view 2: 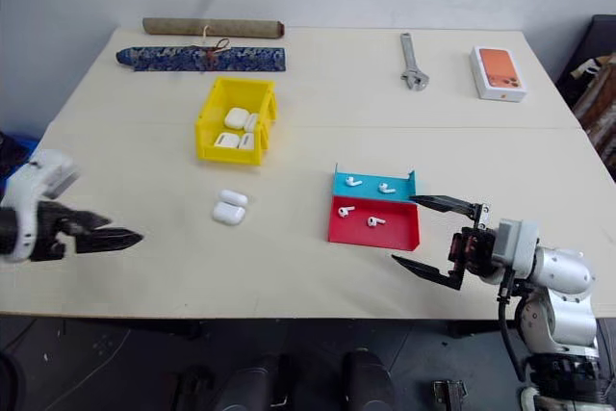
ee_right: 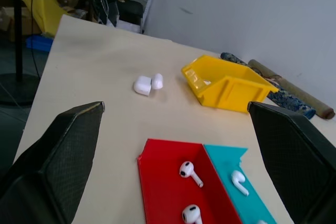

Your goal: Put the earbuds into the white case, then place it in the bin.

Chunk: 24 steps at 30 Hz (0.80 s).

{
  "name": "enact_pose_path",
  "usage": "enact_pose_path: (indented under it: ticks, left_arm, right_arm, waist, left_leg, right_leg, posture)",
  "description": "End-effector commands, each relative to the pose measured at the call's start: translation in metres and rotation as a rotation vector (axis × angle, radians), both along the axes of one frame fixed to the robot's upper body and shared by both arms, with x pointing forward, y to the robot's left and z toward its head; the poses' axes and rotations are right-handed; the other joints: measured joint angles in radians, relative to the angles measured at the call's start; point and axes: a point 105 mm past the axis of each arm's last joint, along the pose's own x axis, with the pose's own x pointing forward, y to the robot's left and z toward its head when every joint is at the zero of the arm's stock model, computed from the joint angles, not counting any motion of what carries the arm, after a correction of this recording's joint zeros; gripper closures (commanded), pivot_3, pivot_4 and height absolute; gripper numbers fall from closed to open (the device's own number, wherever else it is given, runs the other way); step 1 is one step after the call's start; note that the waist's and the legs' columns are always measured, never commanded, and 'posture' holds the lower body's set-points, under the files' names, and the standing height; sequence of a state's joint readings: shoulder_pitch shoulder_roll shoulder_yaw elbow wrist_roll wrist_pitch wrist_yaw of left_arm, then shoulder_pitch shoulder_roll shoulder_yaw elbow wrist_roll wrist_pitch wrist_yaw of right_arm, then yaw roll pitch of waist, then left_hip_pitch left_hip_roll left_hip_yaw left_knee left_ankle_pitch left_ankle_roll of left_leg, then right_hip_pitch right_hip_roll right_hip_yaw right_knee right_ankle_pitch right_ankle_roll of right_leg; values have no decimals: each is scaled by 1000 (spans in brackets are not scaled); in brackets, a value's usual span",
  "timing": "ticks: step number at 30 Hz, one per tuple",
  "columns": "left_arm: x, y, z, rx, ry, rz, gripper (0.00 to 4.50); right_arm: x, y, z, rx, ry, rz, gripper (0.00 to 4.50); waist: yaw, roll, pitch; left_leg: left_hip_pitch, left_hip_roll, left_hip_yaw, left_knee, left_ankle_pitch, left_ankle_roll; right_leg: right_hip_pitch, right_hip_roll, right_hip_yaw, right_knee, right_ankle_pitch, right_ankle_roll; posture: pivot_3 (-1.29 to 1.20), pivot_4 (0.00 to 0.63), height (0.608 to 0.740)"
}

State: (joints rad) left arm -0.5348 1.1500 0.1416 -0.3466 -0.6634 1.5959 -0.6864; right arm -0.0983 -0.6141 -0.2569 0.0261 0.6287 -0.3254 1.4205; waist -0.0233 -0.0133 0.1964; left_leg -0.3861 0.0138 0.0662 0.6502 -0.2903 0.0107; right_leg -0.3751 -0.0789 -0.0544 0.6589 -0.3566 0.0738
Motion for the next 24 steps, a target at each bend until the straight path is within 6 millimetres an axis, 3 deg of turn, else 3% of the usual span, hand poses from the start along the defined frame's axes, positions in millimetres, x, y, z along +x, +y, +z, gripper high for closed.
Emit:
enact_pose_path:
  ticks: [1, 6, 11, 18, 24]
  left_arm:
    - [14, -24, -9, 66, 6, -53, 21]
    - [39, -62, -12, 53, -100, -77, 21]
    - [41, -84, -28, 106, -119, -103, 21]
    - [54, -98, -38, 138, -170, -22, 21]
    - [56, -91, -45, 188, -183, 43, 21]
  right_arm:
    - [-2, -9, 0, -10, -36, -17, 0]
    - [-8, -13, -9, -5, -34, -30, 0]
    - [-18, -22, -20, 1, -16, -61, 0]
    - [-26, -29, -24, 0, 6, -81, 0]
    - [-27, -32, -21, -5, 5, -85, 0]
  waist:
    - [-5, 0, 0]
    - [0, -1, 1]
    - [1, -2, 1]
    - [7, -2, 1]
    - [11, -2, 1]
  left_leg:
    - [0, 0, 1, 0, 1, 0]
    - [0, 1, 0, 1, 2, 0]
    - [0, 1, 0, 3, 2, 0]
    - [1, 1, 0, 6, 2, 0]
    - [2, 1, 0, 7, 2, -1]
  right_leg:
    - [0, 0, 1, 1, 0, 0]
    - [0, 1, 2, 0, 0, 0]
    - [1, 1, 2, -1, 0, 0]
    - [2, 1, 2, 0, 0, 0]
    - [3, 1, 2, 1, 0, 0]
  posture:
    - [0, 150, 740]
    - [0, 150, 740]
    - [0, 150, 740]
    - [0, 150, 740]
    - [0, 150, 740]
